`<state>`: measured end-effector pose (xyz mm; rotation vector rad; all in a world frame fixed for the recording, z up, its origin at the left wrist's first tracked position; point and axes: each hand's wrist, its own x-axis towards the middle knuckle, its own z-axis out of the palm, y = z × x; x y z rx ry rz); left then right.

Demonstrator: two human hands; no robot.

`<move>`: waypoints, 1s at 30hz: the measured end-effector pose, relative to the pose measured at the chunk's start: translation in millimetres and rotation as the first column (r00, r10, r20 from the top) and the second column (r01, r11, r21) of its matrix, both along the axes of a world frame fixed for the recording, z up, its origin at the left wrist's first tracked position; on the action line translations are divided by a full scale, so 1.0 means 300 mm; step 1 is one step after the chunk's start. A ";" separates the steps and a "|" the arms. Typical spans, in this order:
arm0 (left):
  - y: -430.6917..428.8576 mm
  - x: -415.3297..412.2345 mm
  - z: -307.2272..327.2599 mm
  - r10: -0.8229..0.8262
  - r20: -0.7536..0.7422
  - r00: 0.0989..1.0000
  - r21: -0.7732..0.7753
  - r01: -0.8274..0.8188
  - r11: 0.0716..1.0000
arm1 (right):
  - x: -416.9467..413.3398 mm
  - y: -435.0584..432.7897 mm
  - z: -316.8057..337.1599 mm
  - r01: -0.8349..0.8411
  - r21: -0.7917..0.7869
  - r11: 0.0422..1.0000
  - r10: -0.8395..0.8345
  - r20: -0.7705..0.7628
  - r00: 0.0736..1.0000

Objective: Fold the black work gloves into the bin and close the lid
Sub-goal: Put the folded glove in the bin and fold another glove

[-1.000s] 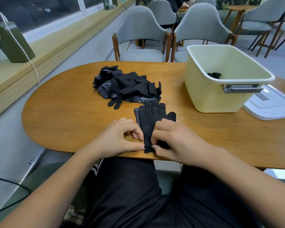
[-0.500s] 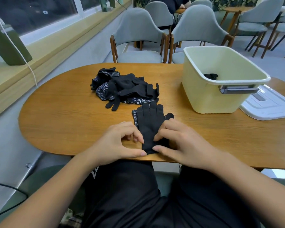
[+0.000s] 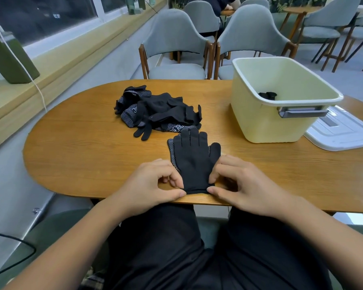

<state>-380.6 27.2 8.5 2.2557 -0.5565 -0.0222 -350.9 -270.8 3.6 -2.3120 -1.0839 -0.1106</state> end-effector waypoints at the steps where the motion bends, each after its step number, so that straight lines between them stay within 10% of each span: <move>1: -0.001 0.001 -0.001 0.003 -0.002 1.000 -0.002 -0.003 1.000 | 0.000 0.001 -0.001 -0.003 0.004 1.000 0.003 -0.007 1.000; 16: -0.011 -0.004 0.003 0.002 0.011 1.000 -0.019 -0.002 1.000 | -0.017 0.018 -0.001 0.017 -0.010 1.000 -0.016 0.106 0.994; 30: 0.025 0.355 -0.002 0.430 0.146 0.891 -0.024 -0.431 0.902 | -0.020 0.102 -0.028 0.047 0.048 0.998 -0.052 0.099 0.994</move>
